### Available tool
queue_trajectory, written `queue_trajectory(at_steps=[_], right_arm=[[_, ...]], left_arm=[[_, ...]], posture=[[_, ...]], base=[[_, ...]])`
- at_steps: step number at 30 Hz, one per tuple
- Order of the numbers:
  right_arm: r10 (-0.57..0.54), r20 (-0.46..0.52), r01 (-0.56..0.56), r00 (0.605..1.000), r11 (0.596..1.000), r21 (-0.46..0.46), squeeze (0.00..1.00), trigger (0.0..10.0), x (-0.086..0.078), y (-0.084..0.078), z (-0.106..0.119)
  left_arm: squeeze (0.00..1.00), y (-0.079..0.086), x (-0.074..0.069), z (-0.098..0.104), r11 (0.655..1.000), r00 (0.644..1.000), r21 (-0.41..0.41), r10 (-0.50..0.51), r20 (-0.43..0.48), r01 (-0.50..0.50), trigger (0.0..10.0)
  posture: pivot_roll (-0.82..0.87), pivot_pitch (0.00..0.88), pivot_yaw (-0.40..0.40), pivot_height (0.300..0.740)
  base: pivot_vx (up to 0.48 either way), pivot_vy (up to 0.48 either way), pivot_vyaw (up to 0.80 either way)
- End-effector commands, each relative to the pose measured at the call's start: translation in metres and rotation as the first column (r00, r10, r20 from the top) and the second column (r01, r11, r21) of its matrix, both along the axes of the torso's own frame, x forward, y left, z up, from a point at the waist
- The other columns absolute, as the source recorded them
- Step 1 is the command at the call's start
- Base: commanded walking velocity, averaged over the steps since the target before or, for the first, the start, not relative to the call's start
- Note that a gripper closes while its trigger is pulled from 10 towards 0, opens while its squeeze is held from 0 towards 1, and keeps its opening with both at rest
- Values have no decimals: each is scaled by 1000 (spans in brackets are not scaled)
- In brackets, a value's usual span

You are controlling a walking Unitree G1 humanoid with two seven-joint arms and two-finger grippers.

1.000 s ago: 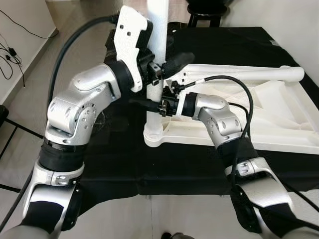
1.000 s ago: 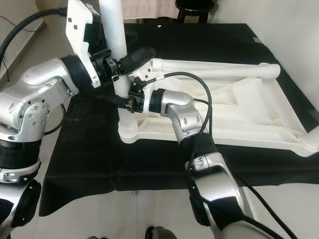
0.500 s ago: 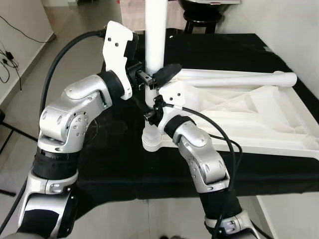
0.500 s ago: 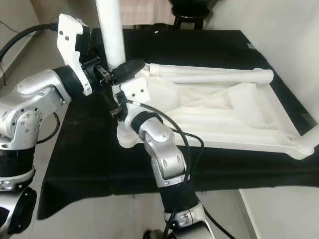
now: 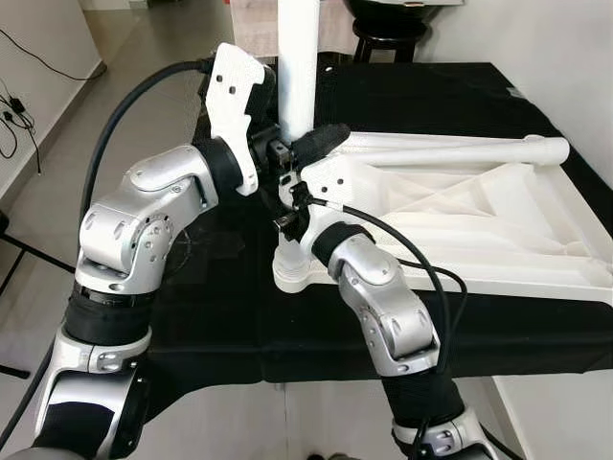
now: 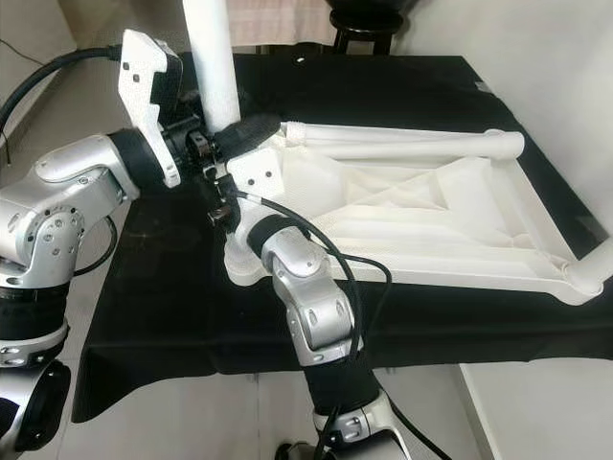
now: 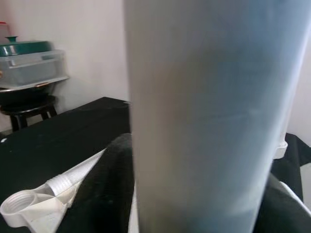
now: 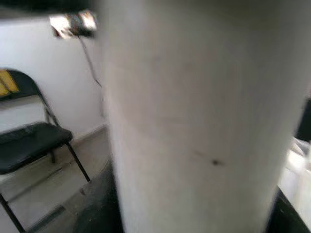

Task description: Building children table

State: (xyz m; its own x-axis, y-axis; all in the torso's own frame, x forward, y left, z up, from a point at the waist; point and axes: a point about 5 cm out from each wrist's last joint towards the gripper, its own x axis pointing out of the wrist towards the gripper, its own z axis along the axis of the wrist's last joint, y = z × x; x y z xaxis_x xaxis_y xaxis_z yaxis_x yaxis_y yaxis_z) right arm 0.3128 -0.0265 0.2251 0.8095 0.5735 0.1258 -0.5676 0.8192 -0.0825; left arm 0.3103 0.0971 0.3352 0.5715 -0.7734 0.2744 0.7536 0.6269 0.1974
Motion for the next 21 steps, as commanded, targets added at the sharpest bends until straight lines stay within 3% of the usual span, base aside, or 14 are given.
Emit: queue_trajectory(at_steps=[1, 5, 6, 7, 8, 10, 11, 12, 13, 14, 15, 18, 21], right_arm=[[8, -216, -15, 976, 999, -33, 0, 0, -7, 12, -43], [1, -215, -9, 977, 999, -36, 0, 0, -8, 12, -42], [0, -209, -9, 978, 999, -41, 0, 5804, -7, 12, -41], [0, -209, -9, 978, 999, -41, 0, 5804, -7, 12, -41], [54, -185, -58, 981, 998, -16, 0, 10000, -3, 10, -34], [95, -166, -96, 982, 995, 1, 0, 10000, 1, 8, -28], [210, -151, -207, 966, 978, 40, 1000, 10000, 2, 8, -21], [210, -151, -207, 966, 978, 40, 1000, 10000, 2, 8, -21], [353, -108, -352, 929, 936, 32, 1000, 10000, 6, 3, -11], [353, -108, -352, 929, 936, 32, 1000, 10000, 6, 3, -11], [440, -78, -441, 894, 897, 10, 1000, 10000, 9, -2, -5], [503, -57, -504, 863, 863, -19, 1000, 10000, 15, -11, 1], [555, -40, -556, 831, 822, -122, 1000, 10000, 25, -27, 5]], left_arm=[[0, 1, 0, 1, 1000, 1000, 11, 3, 3, -3, 0], [0, 1, 0, 1, 1000, 1000, 15, -1, 4, 0, 0], [0, 1, 0, 1, 1000, 1000, 22, -4, 6, 4, 0], [0, 1, 0, 1, 1000, 1000, 22, -4, 6, 4, 0], [0, 0, -1, 1, 1000, 1000, 28, -7, 8, 7, 0], [0, 0, -1, 1, 999, 1000, 32, -9, 9, 8, 0], [0, -1, -1, 1, 999, 1000, 35, -10, 11, 10, 0], [0, -1, -1, 1, 999, 1000, 35, -10, 11, 10, 0], [0, -1, -2, 0, 999, 1000, 37, -12, 11, 12, 0], [0, -1, -2, 0, 999, 1000, 37, -12, 11, 12, 0], [0, -2, -2, 0, 999, 1000, 38, -14, 11, 13, 0], [0, -2, -3, 0, 999, 1000, 39, -15, 10, 15, 0], [0, -2, -5, -1, 999, 1000, 39, -17, 6, 17, 0]], posture=[[-221, 165, -71, 740], [-220, 166, -73, 740], [-219, 164, -73, 740], [-219, 164, -73, 740], [-216, 164, -75, 740], [-216, 164, -75, 740], [-216, 165, -75, 740], [-216, 165, -75, 740], [-212, 168, -77, 740], [-212, 168, -77, 740], [-209, 167, -77, 740], [-202, 175, -79, 740], [-193, 176, -82, 740]], base=[[0, 0, 0], [0, 0, 0], [0, 0, 0], [0, 0, 0], [0, 0, 0], [0, 0, 0], [0, 0, 0], [0, 0, 0], [0, 0, 0], [0, 0, 0], [0, 0, 0], [0, 0, 0], [0, 0, 0]])
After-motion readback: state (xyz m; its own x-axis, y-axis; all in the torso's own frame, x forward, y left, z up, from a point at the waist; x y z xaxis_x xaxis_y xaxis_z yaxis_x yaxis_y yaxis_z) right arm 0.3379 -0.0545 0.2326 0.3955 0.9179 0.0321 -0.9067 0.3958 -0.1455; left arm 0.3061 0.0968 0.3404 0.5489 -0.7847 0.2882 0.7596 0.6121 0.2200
